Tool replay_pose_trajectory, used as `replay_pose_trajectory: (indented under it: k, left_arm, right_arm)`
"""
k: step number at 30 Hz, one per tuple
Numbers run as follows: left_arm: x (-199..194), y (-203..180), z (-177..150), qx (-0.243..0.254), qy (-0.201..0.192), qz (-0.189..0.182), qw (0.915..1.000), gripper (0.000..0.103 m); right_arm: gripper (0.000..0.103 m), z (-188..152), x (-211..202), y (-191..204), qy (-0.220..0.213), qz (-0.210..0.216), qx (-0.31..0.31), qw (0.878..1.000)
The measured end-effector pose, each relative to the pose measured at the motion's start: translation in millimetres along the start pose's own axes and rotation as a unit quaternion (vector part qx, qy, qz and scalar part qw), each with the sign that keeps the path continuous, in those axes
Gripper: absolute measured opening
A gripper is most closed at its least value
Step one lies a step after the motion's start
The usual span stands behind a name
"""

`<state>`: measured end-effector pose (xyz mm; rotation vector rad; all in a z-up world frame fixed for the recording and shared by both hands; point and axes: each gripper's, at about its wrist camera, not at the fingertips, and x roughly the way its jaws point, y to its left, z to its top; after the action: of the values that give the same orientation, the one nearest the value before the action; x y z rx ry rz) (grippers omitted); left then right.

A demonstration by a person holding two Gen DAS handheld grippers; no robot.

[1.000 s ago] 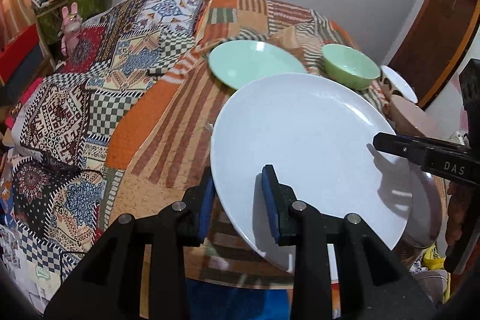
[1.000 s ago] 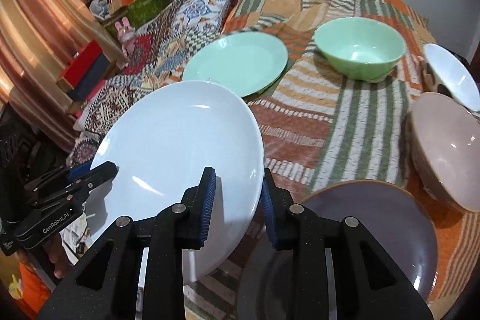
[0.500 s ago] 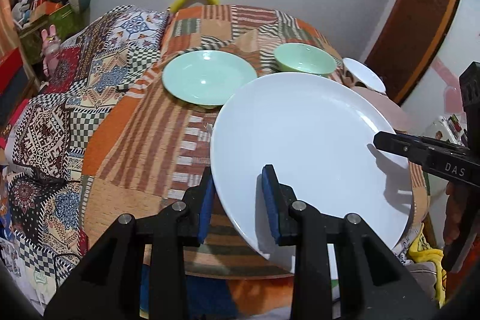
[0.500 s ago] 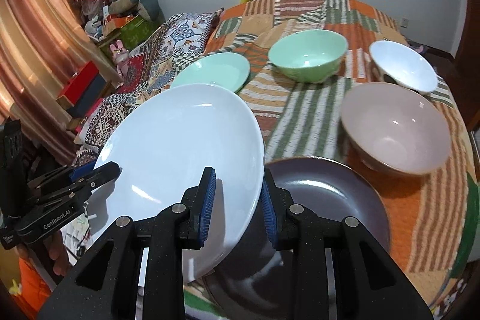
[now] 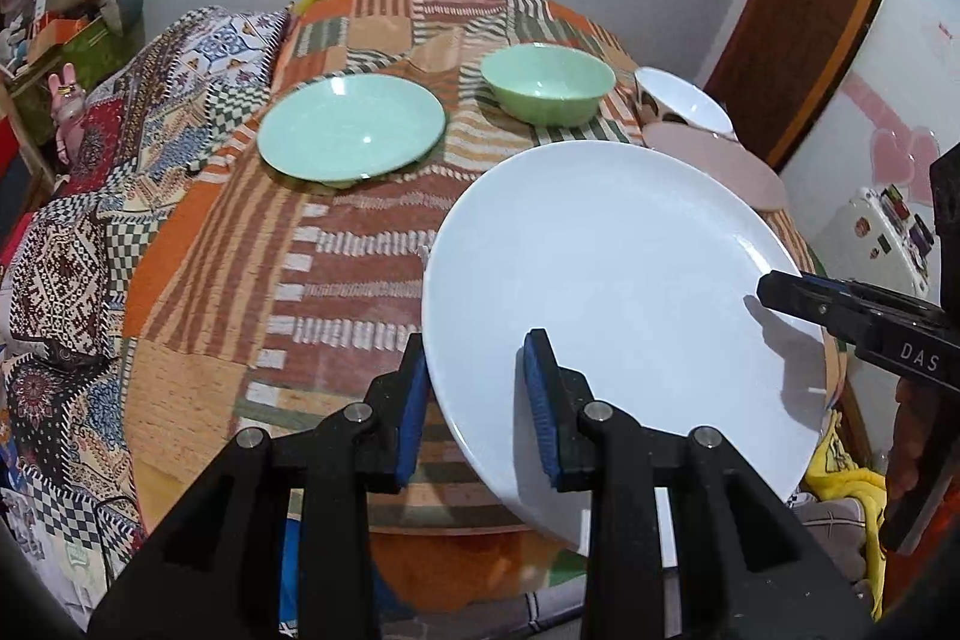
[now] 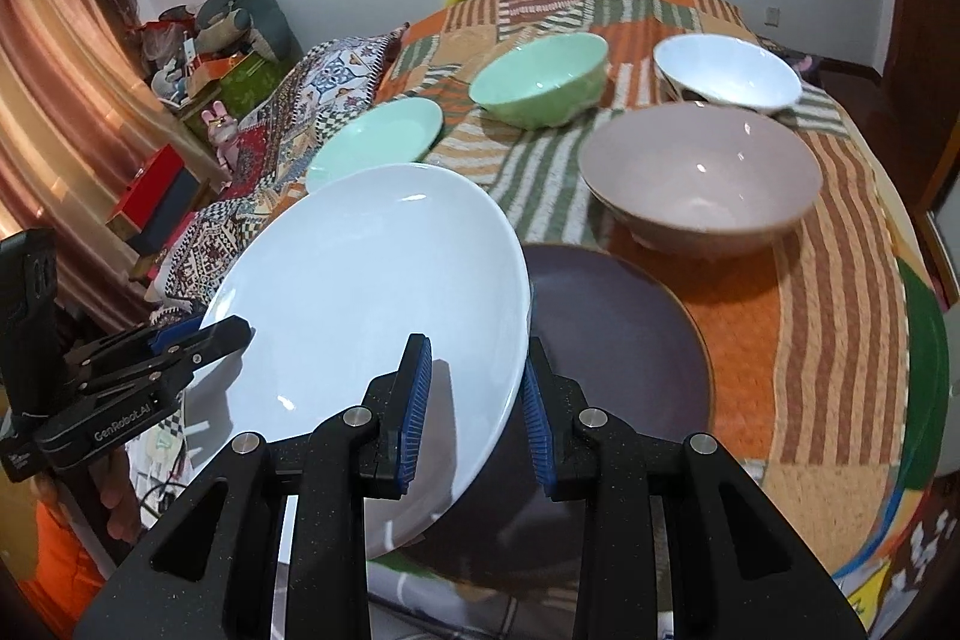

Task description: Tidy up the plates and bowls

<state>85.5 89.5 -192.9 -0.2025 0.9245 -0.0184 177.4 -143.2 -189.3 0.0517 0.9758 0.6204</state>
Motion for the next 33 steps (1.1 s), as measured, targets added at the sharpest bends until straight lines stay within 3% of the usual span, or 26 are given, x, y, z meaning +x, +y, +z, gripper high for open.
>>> replay_pose_trajectory:
  k: [21, 33]
  left_arm:
    - [59.1, -48.9, 0.8, 0.038, 0.072, -0.035, 0.9961, 0.032]
    - [71.8, -52.7, 3.2, 0.034, 0.082, -0.034, 0.9955, 0.032]
  right_arm:
    - [0.028, -31.7, -10.5, -54.1, 0.01, -0.034, 0.066, 0.997]
    - [0.028, -32.0, -7.3, -58.5, 0.01, -0.039, 0.065, 0.997]
